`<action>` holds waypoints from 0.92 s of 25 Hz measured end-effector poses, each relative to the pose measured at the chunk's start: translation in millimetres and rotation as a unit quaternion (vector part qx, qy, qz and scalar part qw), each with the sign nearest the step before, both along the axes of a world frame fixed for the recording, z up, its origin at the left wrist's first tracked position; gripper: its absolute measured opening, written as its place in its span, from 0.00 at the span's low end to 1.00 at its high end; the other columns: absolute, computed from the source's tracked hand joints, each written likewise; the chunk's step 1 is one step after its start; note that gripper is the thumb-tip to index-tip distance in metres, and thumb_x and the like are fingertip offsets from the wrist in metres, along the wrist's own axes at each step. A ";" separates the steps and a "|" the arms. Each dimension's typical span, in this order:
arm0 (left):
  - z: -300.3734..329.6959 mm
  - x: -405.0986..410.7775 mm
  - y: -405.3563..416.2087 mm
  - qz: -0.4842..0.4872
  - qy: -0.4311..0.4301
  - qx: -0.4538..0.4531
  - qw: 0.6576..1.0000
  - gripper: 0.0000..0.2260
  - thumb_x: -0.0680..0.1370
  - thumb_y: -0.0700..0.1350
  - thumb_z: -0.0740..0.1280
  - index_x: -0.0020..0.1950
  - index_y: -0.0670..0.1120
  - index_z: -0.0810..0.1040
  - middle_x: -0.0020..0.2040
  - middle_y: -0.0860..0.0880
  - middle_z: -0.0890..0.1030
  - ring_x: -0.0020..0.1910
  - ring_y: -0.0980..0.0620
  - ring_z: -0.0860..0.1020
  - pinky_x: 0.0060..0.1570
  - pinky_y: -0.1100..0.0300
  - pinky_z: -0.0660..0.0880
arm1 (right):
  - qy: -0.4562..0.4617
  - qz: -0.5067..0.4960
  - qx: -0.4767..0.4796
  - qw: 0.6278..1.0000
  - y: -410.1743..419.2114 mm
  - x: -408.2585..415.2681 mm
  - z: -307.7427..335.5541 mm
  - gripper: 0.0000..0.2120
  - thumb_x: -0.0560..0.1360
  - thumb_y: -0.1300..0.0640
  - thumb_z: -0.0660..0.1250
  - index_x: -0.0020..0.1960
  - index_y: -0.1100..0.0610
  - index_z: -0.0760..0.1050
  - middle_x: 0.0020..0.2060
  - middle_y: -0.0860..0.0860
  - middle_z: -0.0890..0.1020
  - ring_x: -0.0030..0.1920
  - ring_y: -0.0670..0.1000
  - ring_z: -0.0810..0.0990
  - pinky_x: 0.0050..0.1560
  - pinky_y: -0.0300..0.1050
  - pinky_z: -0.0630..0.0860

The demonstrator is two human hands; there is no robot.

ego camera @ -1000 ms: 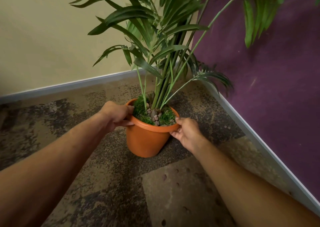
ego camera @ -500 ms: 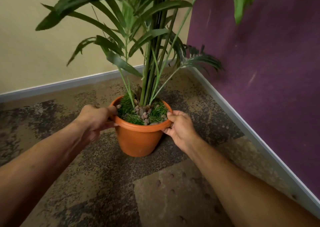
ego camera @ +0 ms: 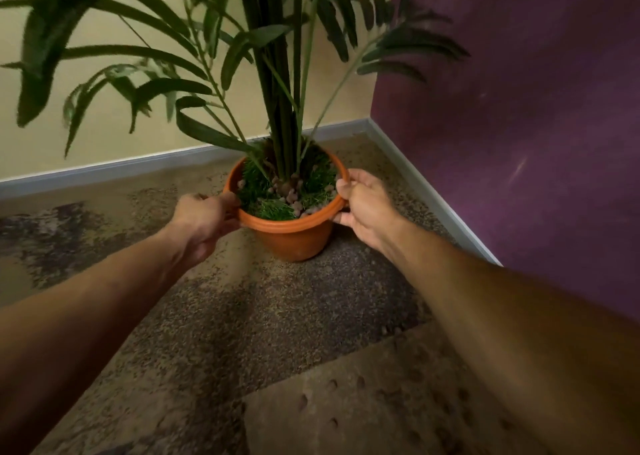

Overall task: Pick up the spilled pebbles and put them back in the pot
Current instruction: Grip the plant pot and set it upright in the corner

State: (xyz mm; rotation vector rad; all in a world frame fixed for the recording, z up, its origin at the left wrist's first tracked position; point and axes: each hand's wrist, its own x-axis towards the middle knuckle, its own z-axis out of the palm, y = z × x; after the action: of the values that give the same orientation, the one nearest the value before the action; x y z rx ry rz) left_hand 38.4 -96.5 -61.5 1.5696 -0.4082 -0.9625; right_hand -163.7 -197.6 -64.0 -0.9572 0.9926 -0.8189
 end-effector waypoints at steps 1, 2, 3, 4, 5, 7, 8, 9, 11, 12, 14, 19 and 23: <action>-1.8 3.0 -6.3 -0.001 0.004 -0.005 1.000 0.09 0.77 0.34 0.64 0.56 0.34 0.79 0.48 0.41 0.84 0.39 0.50 0.84 0.31 0.62 0.79 | 0.006 -0.004 -0.006 1.000 -8.1 4.3 1.0 0.09 0.81 0.64 0.57 0.47 0.54 0.73 0.47 0.54 0.78 0.46 0.53 0.80 0.53 0.63 0.79; -3.3 6.1 -11.9 0.000 0.004 -0.011 1.000 0.09 0.78 0.33 0.63 0.56 0.35 0.78 0.49 0.41 0.84 0.39 0.50 0.84 0.31 0.62 0.79 | 0.010 -0.005 -0.010 1.000 -14.6 8.9 2.0 0.09 0.81 0.64 0.58 0.47 0.53 0.73 0.48 0.54 0.78 0.47 0.53 0.79 0.52 0.63 0.80; -5.1 9.9 -16.7 0.001 0.003 -0.016 1.000 0.10 0.77 0.33 0.63 0.57 0.35 0.78 0.50 0.41 0.84 0.38 0.51 0.84 0.30 0.62 0.79 | 0.012 -0.002 -0.013 1.000 -19.7 14.2 2.6 0.09 0.81 0.64 0.58 0.47 0.53 0.73 0.49 0.54 0.79 0.48 0.53 0.79 0.51 0.62 0.80; -7.3 14.7 -20.5 0.003 0.000 -0.018 1.000 0.10 0.77 0.33 0.63 0.57 0.34 0.78 0.50 0.41 0.83 0.38 0.50 0.84 0.30 0.62 0.79 | 0.012 0.003 -0.014 1.000 -24.3 19.9 1.3 0.09 0.81 0.64 0.58 0.47 0.52 0.74 0.50 0.55 0.79 0.49 0.54 0.80 0.49 0.61 0.81; -10.1 19.8 -23.8 0.002 -0.001 -0.017 1.000 0.10 0.78 0.33 0.63 0.57 0.34 0.77 0.50 0.41 0.83 0.38 0.50 0.84 0.30 0.62 0.79 | 0.016 0.007 -0.013 1.000 -29.2 24.9 -1.5 0.10 0.81 0.63 0.58 0.47 0.52 0.74 0.51 0.56 0.79 0.51 0.56 0.80 0.50 0.61 0.80; -16.9 29.1 -29.5 -0.005 -0.002 -0.008 1.000 0.10 0.78 0.33 0.63 0.57 0.34 0.77 0.49 0.41 0.84 0.37 0.49 0.85 0.30 0.61 0.79 | 0.032 0.010 -0.012 0.999 -38.7 31.9 -7.6 0.10 0.81 0.63 0.58 0.46 0.51 0.74 0.51 0.56 0.79 0.54 0.57 0.79 0.53 0.64 0.79; -19.9 32.5 -31.5 -0.012 -0.004 -0.003 1.000 0.09 0.78 0.34 0.63 0.57 0.34 0.77 0.48 0.41 0.84 0.36 0.49 0.85 0.30 0.61 0.79 | 0.038 0.009 -0.010 0.999 -41.7 34.4 -10.3 0.11 0.81 0.63 0.58 0.46 0.51 0.74 0.51 0.56 0.79 0.54 0.57 0.80 0.55 0.64 0.78; -22.3 35.5 -34.7 -0.017 -0.008 0.000 1.000 0.09 0.78 0.34 0.63 0.56 0.34 0.77 0.47 0.40 0.84 0.34 0.49 0.85 0.30 0.60 0.80 | 0.039 0.007 -0.007 0.999 -45.1 36.9 -12.9 0.10 0.81 0.63 0.58 0.47 0.52 0.74 0.52 0.57 0.80 0.54 0.58 0.80 0.54 0.64 0.78; -24.5 39.4 -46.3 -0.004 -0.013 0.008 1.000 0.09 0.77 0.34 0.64 0.56 0.33 0.77 0.43 0.41 0.83 0.31 0.49 0.83 0.29 0.60 0.80 | 0.045 -0.003 -0.005 0.999 -52.9 40.1 -18.4 0.10 0.80 0.63 0.57 0.48 0.55 0.76 0.50 0.58 0.82 0.49 0.57 0.83 0.50 0.61 0.81; -24.6 38.1 -51.3 0.008 -0.013 0.007 1.000 0.09 0.77 0.34 0.65 0.55 0.33 0.77 0.41 0.41 0.83 0.29 0.49 0.82 0.28 0.60 0.80 | 0.048 -0.011 -0.002 0.999 -55.1 40.1 -18.6 0.10 0.80 0.63 0.57 0.47 0.56 0.76 0.46 0.58 0.83 0.44 0.55 0.84 0.45 0.58 0.83; -23.0 34.1 -59.1 0.019 -0.017 0.006 1.000 0.07 0.76 0.35 0.65 0.53 0.34 0.78 0.38 0.42 0.82 0.26 0.50 0.81 0.25 0.61 0.78 | 0.050 -0.023 0.004 0.998 -56.0 38.4 -16.7 0.12 0.80 0.64 0.56 0.45 0.57 0.76 0.40 0.57 0.83 0.38 0.54 0.84 0.37 0.52 0.83; -16.6 45.5 -66.8 0.009 -0.050 0.042 0.998 0.07 0.76 0.35 0.66 0.52 0.33 0.78 0.39 0.41 0.82 0.27 0.49 0.82 0.26 0.58 0.80 | 0.026 -0.024 0.033 0.999 -49.4 37.9 -13.5 0.11 0.80 0.64 0.56 0.45 0.57 0.75 0.44 0.59 0.83 0.42 0.56 0.84 0.36 0.52 0.82; -13.3 50.7 -63.6 -0.009 -0.077 0.070 0.995 0.07 0.76 0.37 0.68 0.52 0.34 0.78 0.42 0.39 0.84 0.31 0.46 0.84 0.28 0.58 0.81 | 0.013 -0.033 0.039 0.999 -33.9 36.4 -11.9 0.11 0.81 0.64 0.56 0.45 0.55 0.74 0.43 0.57 0.82 0.41 0.55 0.83 0.28 0.47 0.81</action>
State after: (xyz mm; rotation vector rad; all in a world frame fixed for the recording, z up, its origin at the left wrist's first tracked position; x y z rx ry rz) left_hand 89.1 -160.1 -74.8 1.7763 -0.4706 -0.9023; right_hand -127.3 -231.5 -75.9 -0.8741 1.0761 -0.8190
